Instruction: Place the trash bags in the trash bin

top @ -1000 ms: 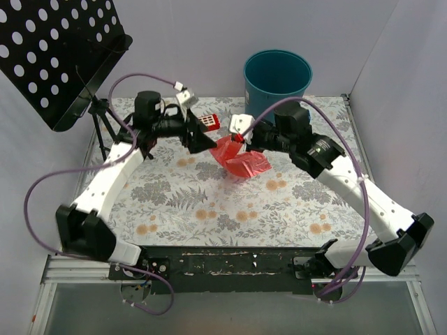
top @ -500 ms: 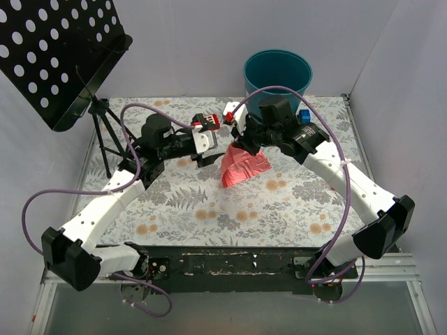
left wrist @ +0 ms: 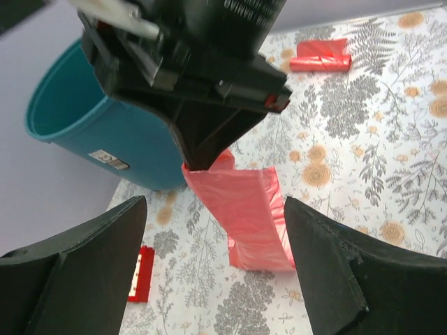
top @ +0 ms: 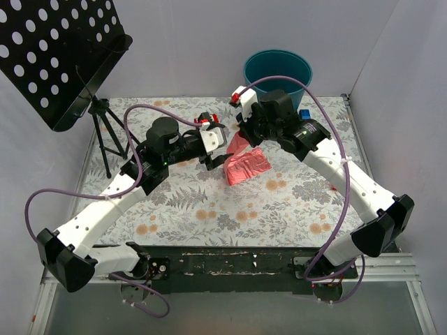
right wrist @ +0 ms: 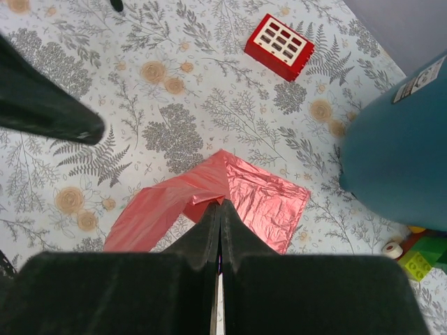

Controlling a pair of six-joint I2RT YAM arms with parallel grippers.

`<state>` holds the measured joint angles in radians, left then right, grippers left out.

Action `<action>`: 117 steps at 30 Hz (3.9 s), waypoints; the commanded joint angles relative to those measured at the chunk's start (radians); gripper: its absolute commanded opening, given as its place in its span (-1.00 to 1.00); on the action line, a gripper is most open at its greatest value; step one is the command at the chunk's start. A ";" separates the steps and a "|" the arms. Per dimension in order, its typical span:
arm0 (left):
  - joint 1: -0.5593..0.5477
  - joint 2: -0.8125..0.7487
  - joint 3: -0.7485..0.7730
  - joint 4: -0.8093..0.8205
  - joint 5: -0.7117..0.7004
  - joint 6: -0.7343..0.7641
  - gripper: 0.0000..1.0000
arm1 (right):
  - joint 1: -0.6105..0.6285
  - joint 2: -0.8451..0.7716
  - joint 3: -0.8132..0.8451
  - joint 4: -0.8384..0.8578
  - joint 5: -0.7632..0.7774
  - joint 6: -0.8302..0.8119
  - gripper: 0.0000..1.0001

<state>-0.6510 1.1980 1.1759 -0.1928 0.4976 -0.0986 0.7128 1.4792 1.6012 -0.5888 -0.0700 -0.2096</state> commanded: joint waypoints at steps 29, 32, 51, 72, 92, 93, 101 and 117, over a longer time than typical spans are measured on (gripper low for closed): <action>-0.121 0.146 0.077 0.176 -0.525 0.045 -1.00 | -0.044 -0.037 -0.001 0.044 -0.183 -0.030 -0.97; -0.093 0.118 0.041 0.164 -0.406 0.094 -1.00 | -0.049 -0.049 -0.011 0.038 -0.272 -0.025 -0.97; -0.058 0.046 -0.110 0.251 -0.090 0.677 -1.00 | -0.087 0.006 0.060 -0.002 -0.476 -0.011 -0.97; -0.036 0.002 -0.064 0.245 -0.146 0.398 -1.00 | -0.220 -0.175 -0.193 0.167 -0.510 -0.100 0.27; -0.019 -0.029 -0.025 0.122 -0.041 0.419 -1.00 | -0.174 -0.109 -0.198 0.366 -0.562 -0.373 0.26; -0.019 -0.032 -0.030 0.122 -0.042 0.421 -1.00 | -0.171 -0.102 -0.204 0.389 -0.557 -0.361 0.25; -0.018 -0.032 -0.062 0.153 -0.106 0.436 -1.00 | -0.162 -0.051 -0.161 0.385 -0.570 -0.312 -0.63; -0.016 -0.017 -0.173 0.323 0.061 0.744 -1.00 | -0.110 0.023 -0.113 0.311 -0.542 -0.166 -0.97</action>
<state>-0.6666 1.2301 1.0340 0.0917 0.4259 0.5579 0.5964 1.4815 1.4757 -0.3145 -0.6975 -0.4126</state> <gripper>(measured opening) 0.008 0.020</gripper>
